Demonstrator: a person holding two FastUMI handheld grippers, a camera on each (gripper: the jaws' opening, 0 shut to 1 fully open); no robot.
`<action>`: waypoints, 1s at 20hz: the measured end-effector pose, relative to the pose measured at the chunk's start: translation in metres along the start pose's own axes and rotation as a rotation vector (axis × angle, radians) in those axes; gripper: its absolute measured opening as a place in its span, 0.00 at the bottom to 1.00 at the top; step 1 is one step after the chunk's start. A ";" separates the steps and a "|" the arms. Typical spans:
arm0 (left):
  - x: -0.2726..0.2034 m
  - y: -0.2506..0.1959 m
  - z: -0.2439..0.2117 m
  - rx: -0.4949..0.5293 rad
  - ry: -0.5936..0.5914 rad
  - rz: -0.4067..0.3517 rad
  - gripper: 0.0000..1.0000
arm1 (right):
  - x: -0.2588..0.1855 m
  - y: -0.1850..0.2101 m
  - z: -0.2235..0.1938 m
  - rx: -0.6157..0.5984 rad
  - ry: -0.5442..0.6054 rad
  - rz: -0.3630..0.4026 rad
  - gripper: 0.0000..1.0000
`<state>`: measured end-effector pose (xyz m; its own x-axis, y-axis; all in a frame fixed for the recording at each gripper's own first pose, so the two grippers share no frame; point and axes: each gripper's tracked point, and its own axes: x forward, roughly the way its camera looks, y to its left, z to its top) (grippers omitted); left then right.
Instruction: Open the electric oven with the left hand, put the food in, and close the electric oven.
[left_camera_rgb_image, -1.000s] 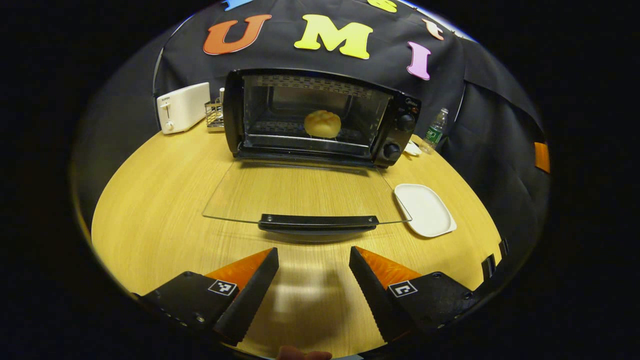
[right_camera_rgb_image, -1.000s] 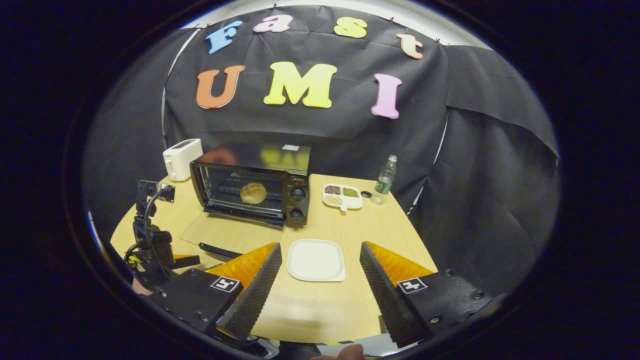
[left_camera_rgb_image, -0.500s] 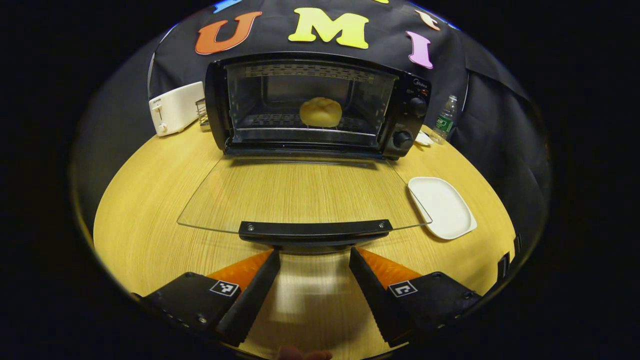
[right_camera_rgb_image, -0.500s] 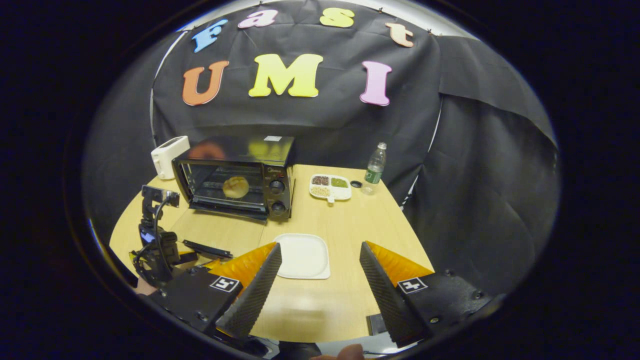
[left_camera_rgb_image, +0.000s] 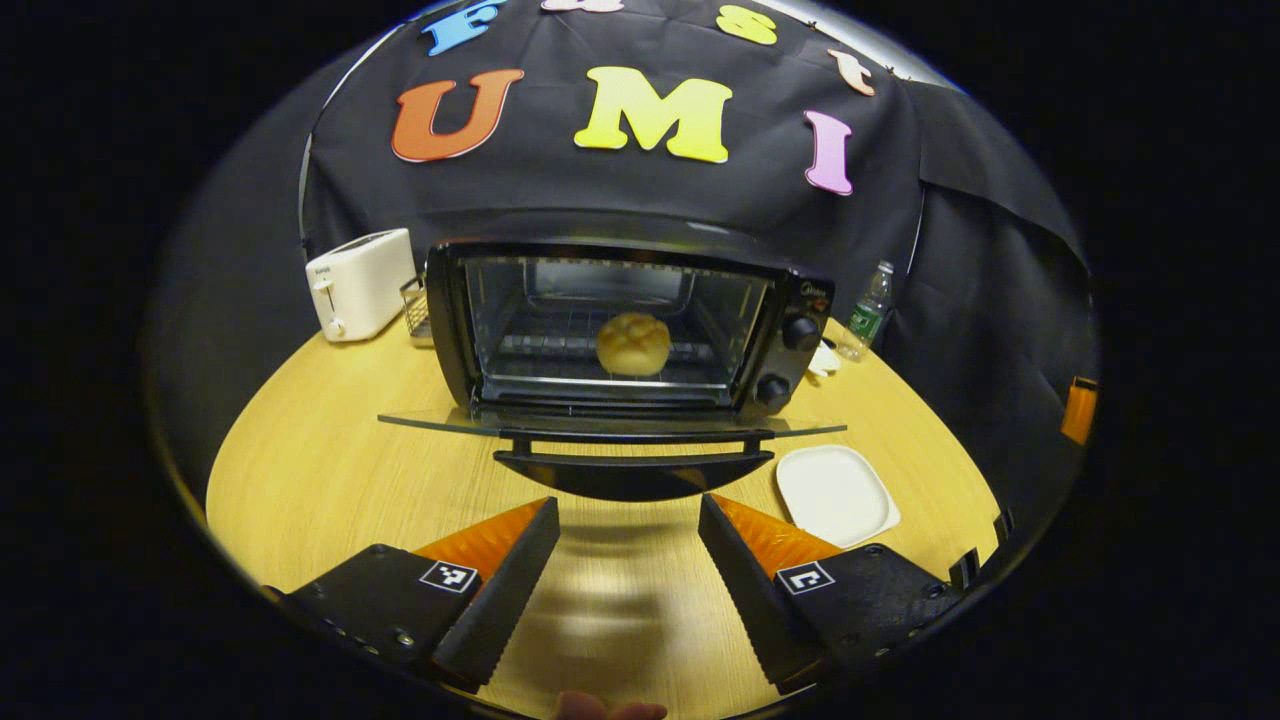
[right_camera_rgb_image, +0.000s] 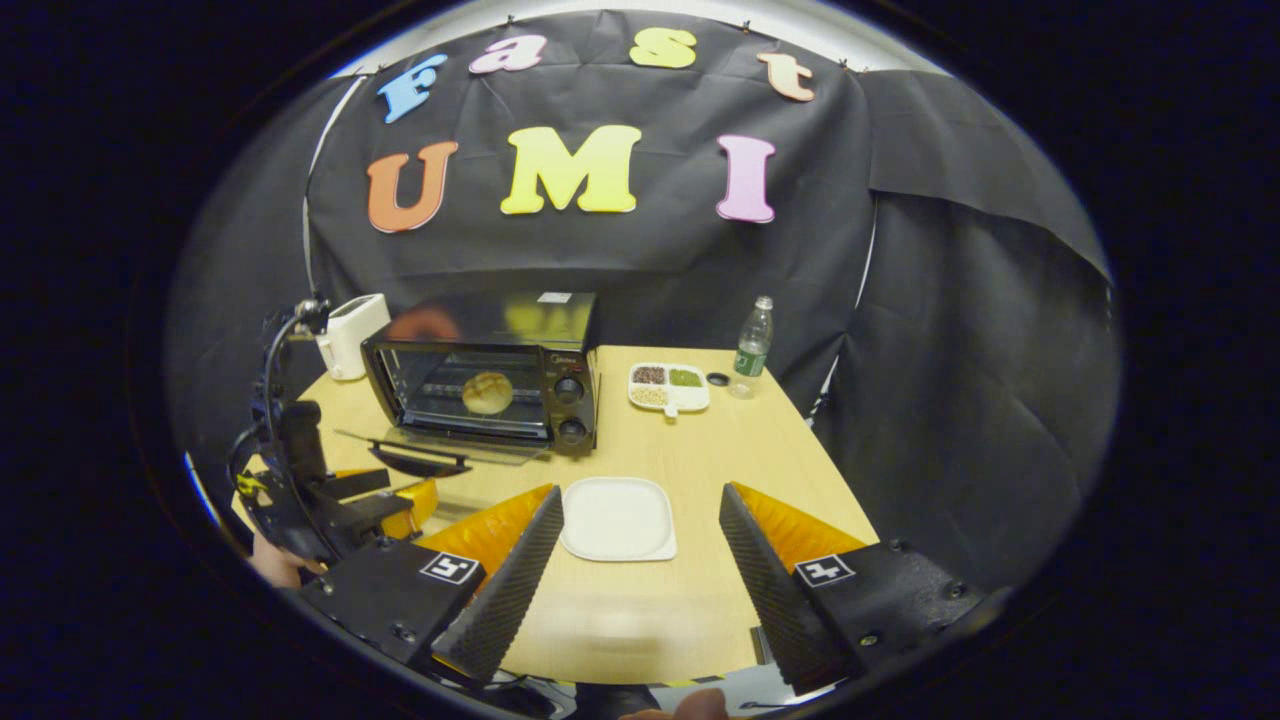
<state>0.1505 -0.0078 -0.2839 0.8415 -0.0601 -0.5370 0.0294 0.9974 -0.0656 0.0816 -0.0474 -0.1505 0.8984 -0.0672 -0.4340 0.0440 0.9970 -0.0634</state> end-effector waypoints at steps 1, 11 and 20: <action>0.001 0.002 0.010 0.000 -0.015 -0.001 0.93 | -0.004 -0.001 0.002 0.006 -0.005 -0.003 1.00; -0.011 0.008 0.131 0.069 -0.251 -0.012 0.93 | -0.027 -0.002 0.044 0.067 -0.105 -0.002 1.00; -0.061 0.006 0.118 0.075 -0.246 -0.032 0.94 | -0.033 0.030 0.062 0.066 -0.157 0.064 1.00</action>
<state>0.1632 0.0068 -0.1522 0.9451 -0.0891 -0.3143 0.0901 0.9959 -0.0115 0.0808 -0.0134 -0.0821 0.9571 -0.0019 -0.2896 0.0085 0.9997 0.0215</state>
